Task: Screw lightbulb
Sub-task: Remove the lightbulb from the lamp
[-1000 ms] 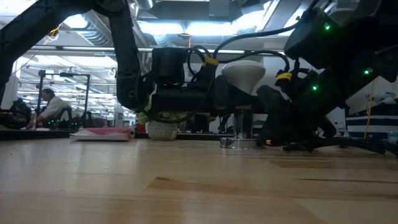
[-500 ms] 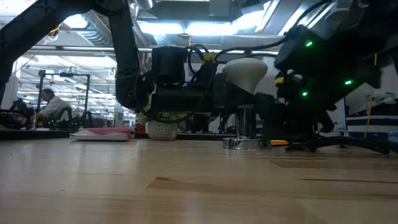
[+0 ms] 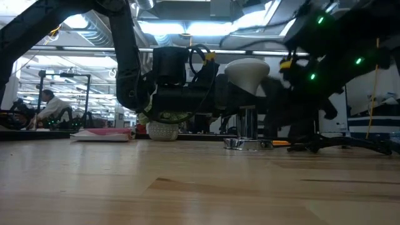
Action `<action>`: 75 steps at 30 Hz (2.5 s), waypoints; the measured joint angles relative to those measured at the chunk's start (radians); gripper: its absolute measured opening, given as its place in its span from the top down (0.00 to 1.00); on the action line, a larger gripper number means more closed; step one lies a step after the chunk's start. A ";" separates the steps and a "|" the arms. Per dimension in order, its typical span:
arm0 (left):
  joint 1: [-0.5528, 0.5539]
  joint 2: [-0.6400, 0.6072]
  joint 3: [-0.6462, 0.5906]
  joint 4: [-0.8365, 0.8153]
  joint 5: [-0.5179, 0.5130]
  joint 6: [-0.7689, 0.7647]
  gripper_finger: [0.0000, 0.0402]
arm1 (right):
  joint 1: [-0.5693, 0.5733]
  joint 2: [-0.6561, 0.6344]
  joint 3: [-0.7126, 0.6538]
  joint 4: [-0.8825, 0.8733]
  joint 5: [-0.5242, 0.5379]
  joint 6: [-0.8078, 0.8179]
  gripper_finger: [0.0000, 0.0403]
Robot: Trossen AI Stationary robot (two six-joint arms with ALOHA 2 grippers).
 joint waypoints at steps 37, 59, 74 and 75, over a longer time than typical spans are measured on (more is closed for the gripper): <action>0.000 0.001 0.000 0.000 -0.008 0.001 0.60 | 0.126 0.148 0.001 0.159 -0.083 0.148 0.53; 0.002 0.001 0.000 0.000 -0.010 -0.005 0.60 | 0.156 0.114 -0.002 0.128 -0.077 0.159 0.53; 0.001 0.001 0.000 0.000 -0.009 -0.006 0.60 | 0.167 0.177 0.004 0.223 -0.107 0.178 0.53; 0.001 0.001 0.000 0.000 -0.009 -0.006 0.60 | 0.167 0.179 0.004 0.229 -0.109 0.178 0.53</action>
